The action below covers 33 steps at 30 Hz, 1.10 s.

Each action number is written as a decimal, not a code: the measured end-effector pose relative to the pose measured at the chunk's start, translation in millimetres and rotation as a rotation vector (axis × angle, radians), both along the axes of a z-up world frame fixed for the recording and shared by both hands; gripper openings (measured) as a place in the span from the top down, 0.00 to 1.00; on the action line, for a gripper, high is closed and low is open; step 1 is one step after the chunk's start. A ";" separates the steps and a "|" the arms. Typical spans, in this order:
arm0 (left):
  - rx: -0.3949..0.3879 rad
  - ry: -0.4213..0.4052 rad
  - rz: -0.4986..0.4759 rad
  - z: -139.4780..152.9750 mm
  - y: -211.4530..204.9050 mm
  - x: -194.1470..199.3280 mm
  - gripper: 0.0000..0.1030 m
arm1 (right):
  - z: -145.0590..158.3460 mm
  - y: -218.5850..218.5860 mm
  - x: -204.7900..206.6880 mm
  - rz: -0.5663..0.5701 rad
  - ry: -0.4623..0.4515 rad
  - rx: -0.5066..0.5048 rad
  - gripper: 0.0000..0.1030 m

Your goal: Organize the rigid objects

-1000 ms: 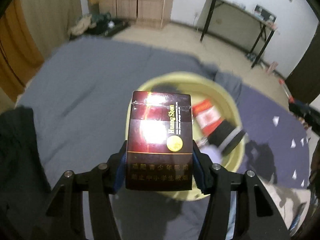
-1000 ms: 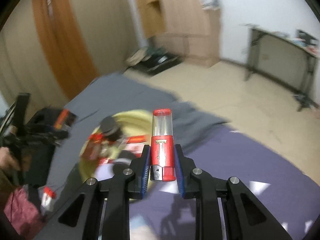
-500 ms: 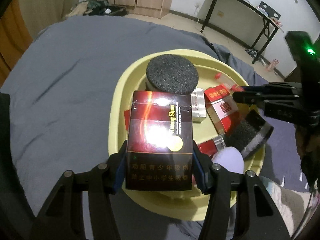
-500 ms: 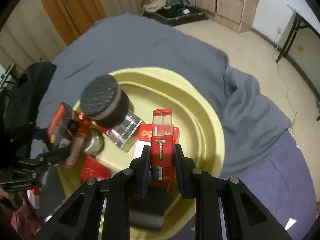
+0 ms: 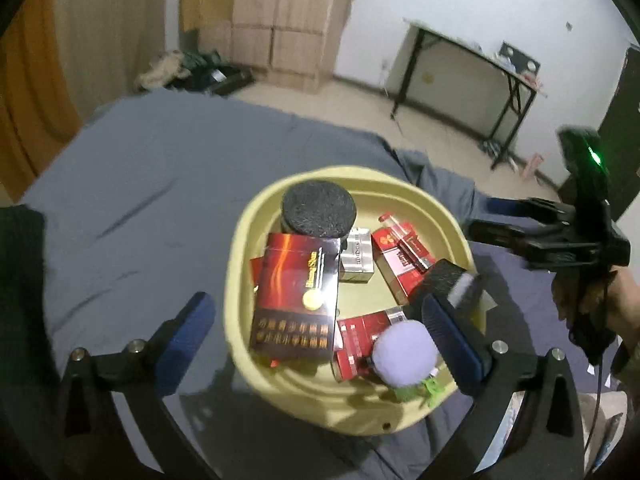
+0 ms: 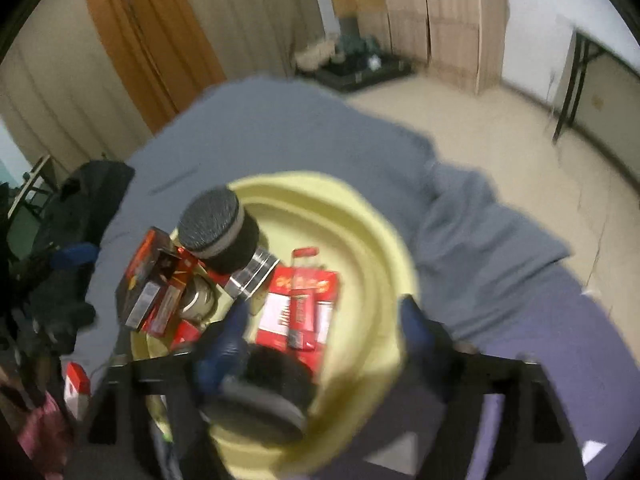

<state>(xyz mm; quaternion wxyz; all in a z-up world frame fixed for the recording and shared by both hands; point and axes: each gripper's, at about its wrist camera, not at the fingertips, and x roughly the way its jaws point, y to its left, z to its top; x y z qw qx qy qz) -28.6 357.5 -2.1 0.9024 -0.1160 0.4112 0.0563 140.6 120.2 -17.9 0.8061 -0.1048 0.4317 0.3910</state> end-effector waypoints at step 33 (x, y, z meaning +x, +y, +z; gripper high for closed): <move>0.146 0.086 0.099 -141.7 -106.1 17.1 0.00 | -123.8 -2.7 -83.4 0.265 -0.203 -0.158 0.00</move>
